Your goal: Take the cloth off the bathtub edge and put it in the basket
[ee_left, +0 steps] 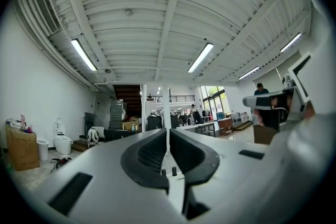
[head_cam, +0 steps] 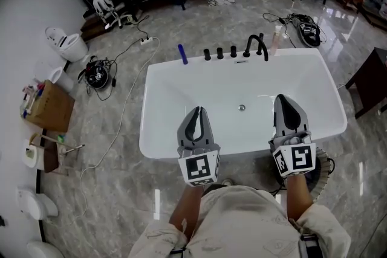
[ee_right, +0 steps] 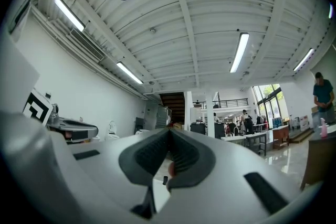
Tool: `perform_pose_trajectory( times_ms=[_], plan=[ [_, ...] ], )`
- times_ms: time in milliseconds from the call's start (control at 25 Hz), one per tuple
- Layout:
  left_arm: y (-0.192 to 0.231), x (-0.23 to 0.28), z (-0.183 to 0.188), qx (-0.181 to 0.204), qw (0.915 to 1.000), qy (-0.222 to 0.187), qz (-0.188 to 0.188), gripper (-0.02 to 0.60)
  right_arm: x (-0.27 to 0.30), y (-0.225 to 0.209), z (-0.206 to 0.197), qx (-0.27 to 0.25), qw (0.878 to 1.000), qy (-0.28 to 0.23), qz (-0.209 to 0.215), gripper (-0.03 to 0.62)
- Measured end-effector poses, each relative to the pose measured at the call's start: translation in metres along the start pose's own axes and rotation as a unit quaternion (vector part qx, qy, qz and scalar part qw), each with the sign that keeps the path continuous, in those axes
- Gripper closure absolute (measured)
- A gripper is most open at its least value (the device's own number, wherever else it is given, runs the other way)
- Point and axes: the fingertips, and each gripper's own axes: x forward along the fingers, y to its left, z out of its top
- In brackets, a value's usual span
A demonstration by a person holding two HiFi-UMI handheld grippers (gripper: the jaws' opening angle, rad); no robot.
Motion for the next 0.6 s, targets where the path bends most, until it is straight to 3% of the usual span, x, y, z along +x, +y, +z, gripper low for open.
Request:
perform_pose_trajectory(
  times_ms=[600],
  plan=[
    [0.0063,-0.0083,-0.0033,-0.017,0.9999,0.000,-0.004,0.574,-0.0072,0.0090,0.0030,-0.006,1.000,-0.007,0.003,0.606]
  ],
)
